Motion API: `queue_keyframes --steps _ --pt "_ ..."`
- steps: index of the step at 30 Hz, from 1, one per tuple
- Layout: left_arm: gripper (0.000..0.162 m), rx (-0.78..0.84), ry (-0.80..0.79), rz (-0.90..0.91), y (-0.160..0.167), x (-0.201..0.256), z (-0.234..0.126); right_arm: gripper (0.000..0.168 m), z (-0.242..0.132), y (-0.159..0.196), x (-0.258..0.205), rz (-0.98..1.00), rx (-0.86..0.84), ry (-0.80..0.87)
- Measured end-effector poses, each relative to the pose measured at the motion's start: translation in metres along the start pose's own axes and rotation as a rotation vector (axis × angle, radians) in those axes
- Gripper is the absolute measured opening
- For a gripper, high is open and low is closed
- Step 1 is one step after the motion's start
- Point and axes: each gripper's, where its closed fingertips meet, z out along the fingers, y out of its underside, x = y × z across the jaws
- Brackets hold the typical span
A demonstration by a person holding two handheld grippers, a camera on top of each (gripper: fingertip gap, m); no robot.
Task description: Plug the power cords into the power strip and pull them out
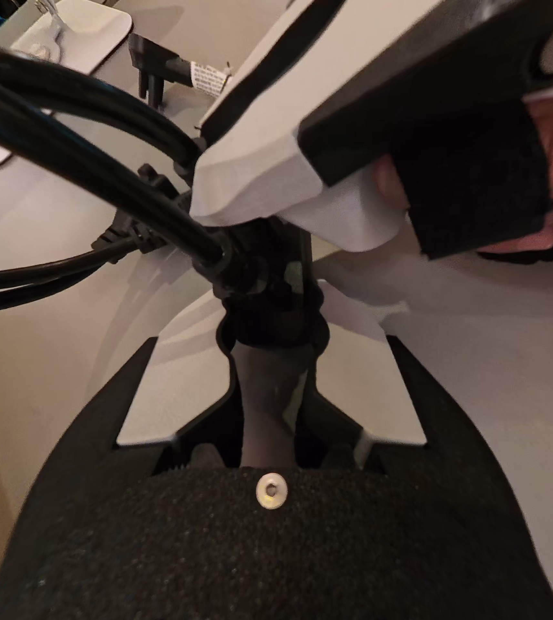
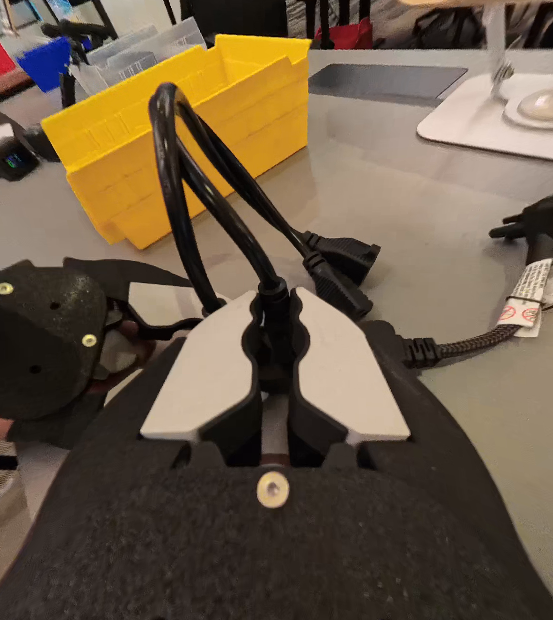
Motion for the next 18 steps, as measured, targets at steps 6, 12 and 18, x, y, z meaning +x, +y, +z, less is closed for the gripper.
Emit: queue_keyframes --steps 6,12,18 --pt "0.044 -0.003 0.004 0.01 0.0005 0.0011 -0.0004 0.013 0.0005 -0.0007 0.0001 -0.046 -0.003 0.009" --pt "0.042 -0.015 -0.002 0.041 0.0004 -0.0009 -0.0007 0.016 0.0003 0.0038 0.0008 -0.17 -0.043 -0.02" --pt "0.042 0.006 0.042 0.094 0.0021 0.0013 -0.005 0.037 -0.0018 0.0077 0.0044 -0.24 -0.013 -0.018"
